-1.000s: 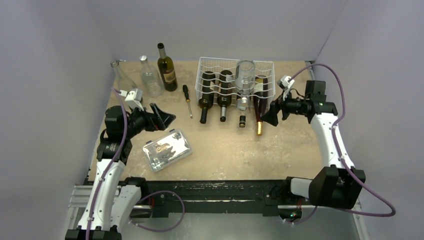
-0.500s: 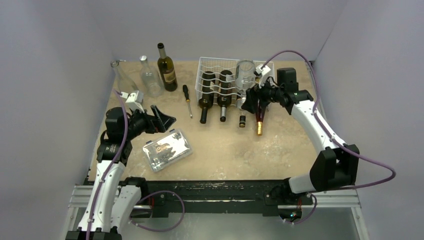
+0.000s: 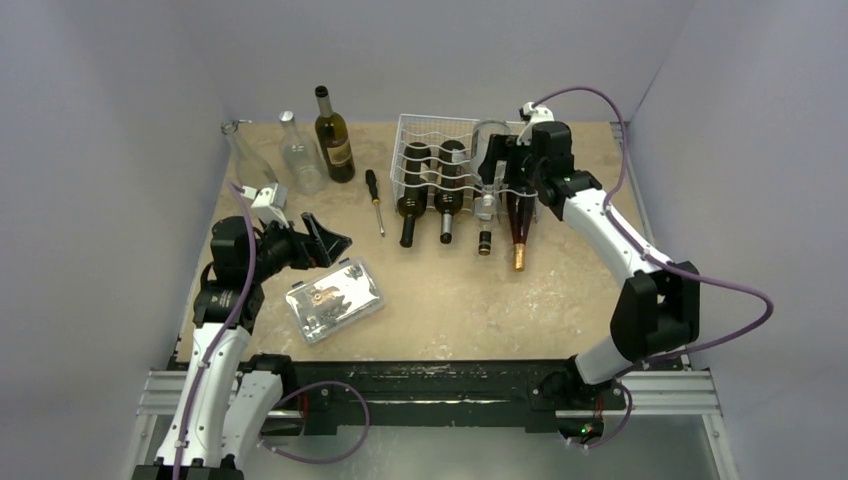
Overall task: Take the wine bottle off the wine rack
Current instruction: Pick up the wine bottle from the wine rack.
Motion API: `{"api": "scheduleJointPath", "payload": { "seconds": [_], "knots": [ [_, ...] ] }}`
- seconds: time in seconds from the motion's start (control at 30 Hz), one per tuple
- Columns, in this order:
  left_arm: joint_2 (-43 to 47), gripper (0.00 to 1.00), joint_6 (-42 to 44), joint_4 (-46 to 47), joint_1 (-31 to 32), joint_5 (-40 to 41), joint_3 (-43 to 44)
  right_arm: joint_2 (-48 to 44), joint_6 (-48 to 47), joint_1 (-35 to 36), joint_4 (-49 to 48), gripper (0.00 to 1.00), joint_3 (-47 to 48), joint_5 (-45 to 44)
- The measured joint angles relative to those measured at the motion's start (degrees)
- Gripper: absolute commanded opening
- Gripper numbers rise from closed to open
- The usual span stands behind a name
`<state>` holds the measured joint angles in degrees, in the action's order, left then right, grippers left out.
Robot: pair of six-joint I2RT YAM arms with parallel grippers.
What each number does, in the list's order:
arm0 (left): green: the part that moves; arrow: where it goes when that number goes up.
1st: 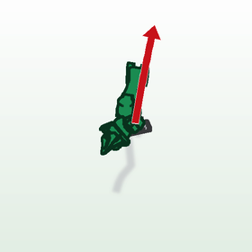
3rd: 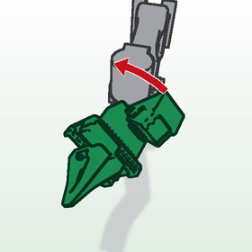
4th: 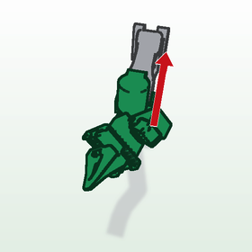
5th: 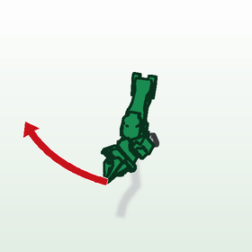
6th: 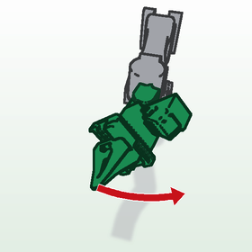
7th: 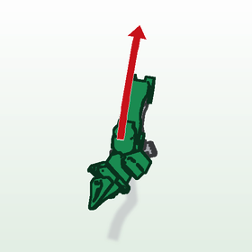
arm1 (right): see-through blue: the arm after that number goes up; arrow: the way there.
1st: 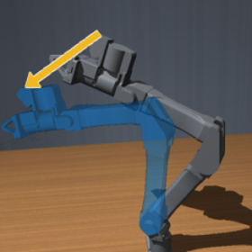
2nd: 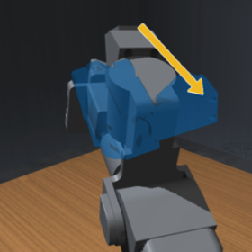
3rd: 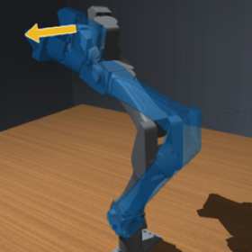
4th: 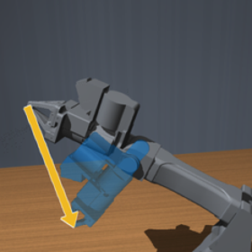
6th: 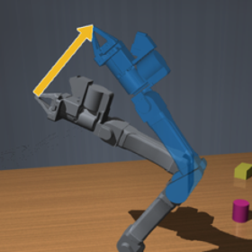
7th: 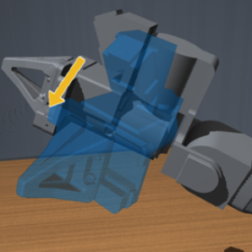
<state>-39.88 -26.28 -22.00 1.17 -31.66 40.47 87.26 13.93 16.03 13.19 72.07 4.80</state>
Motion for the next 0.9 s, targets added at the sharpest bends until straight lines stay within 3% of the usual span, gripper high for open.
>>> {"api": "scheduleJointPath", "payload": {
  "seconds": [0.2, 0.47, 0.77, 0.9],
  "knots": [
    [0.24, 1.00, 0.39, -0.02, 0.00, 0.28, 0.00, 3.45, 3.30, 0.00, -1.09, 0.99, 3.13, -2.86],
    [0.39, 1.00, 0.39, -0.04, 0.00, 0.35, 0.00, 3.43, 5.68, 0.04, -1.57, 0.95, -0.85, -3.85],
    [0.52, 1.00, 0.39, -0.04, 0.00, 0.35, 0.00, 4.24, 7.61, 0.85, -1.70, 0.78, -2.73, -3.21],
    [0.52, 1.00, 0.39, -0.04, 0.00, 0.35, 0.00, 7.08, 7.80, 1.01, -1.73, 0.75, -2.21, -2.16]
  ]
}}
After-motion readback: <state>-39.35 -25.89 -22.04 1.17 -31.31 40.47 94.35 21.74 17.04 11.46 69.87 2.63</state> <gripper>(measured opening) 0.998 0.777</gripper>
